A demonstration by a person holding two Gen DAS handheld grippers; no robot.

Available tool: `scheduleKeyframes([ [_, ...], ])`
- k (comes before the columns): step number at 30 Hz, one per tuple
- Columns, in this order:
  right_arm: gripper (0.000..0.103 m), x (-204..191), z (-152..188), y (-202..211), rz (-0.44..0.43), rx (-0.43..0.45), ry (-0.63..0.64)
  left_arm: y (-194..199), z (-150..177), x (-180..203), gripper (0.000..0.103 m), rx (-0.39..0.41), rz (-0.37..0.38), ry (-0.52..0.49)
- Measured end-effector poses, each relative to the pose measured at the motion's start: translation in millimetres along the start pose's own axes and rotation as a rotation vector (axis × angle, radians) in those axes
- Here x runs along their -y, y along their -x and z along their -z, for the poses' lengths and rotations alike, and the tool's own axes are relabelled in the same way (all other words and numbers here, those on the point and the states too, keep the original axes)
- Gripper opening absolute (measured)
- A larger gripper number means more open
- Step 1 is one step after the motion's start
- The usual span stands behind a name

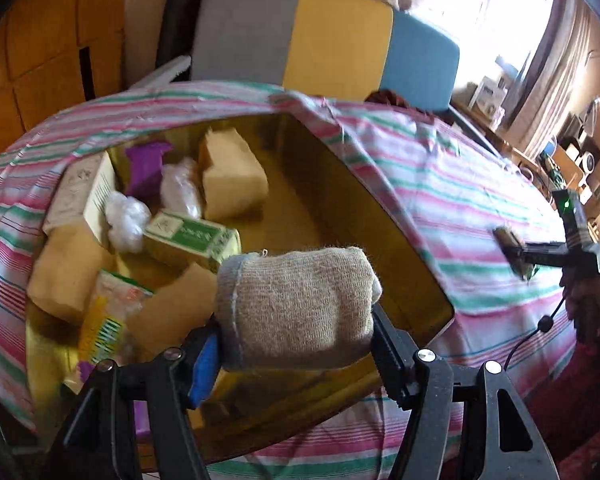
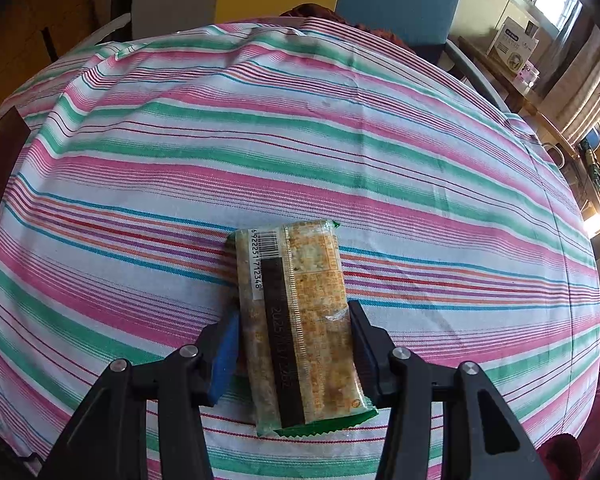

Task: Organize objects
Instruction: 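Carry the beige knit roll into the gold tray and open the left gripper, then carry the cracker packet into the gold tray and open the right gripper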

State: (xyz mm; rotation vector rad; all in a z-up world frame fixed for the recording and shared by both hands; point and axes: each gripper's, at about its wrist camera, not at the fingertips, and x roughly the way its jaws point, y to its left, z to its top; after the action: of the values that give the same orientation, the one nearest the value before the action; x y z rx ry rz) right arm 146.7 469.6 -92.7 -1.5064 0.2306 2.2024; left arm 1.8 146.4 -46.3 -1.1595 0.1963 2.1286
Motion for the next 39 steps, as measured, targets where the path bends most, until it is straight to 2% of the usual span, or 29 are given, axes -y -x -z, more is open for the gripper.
scheduleKeyframes([
  [4, 0.050, 0.0, -0.1, 0.0, -0.003, -0.001, -0.003, 1.2, 5.8, 1.9, 0.077, 0.005, -0.041, -0.031],
  [6, 0.050, -0.4, 0.3, 0.5, -0.003, 0.000, -0.003, 4.1, 6.4, 0.3, 0.081, 0.008, -0.032, -0.029],
  [10, 0.050, -1.3, 0.2, 2.1, 0.004, -0.001, 0.000, 14.9, 7.0, -8.0, 0.082, 0.038, -0.044, -0.005],
  [15, 0.050, -5.2, -3.5, 5.9, 0.027, -0.016, -0.009, 41.0, 1.1, -22.5, 0.082, 0.138, -0.071, 0.043],
  [18, 0.050, -15.5, -9.4, 24.0, -0.054, 0.014, -0.061, 52.4, -2.6, -31.5, 0.082, 0.183, -0.107, 0.062],
  [21, 0.050, -56.4, -20.5, 55.4, -0.151, 0.098, -0.015, 57.6, -3.5, -43.4, 0.082, 0.199, -0.132, 0.098],
  [26, 0.050, -160.8, -45.5, 110.4, -0.318, 0.229, 0.191, 67.1, 0.9, -56.1, 0.082, 0.220, -0.164, 0.133],
  [30, 0.050, -248.9, -59.3, 132.3, -0.418, 0.277, 0.379, 75.6, 5.4, -65.5, 0.084, 0.242, -0.190, 0.147],
  [32, 0.050, -288.4, -58.8, 132.0, -0.428, 0.275, 0.477, 78.7, 7.8, -71.8, 0.085, 0.246, -0.199, 0.157],
  [34, 0.050, -322.7, -58.5, 119.5, -0.394, 0.250, 0.568, 81.0, 10.7, -79.2, 0.085, 0.248, -0.208, 0.175],
  [39, 0.050, -371.0, -58.1, 68.9, -0.297, 0.105, 0.678, 80.6, 14.6, -93.2, 0.086, 0.235, -0.219, 0.215],
])
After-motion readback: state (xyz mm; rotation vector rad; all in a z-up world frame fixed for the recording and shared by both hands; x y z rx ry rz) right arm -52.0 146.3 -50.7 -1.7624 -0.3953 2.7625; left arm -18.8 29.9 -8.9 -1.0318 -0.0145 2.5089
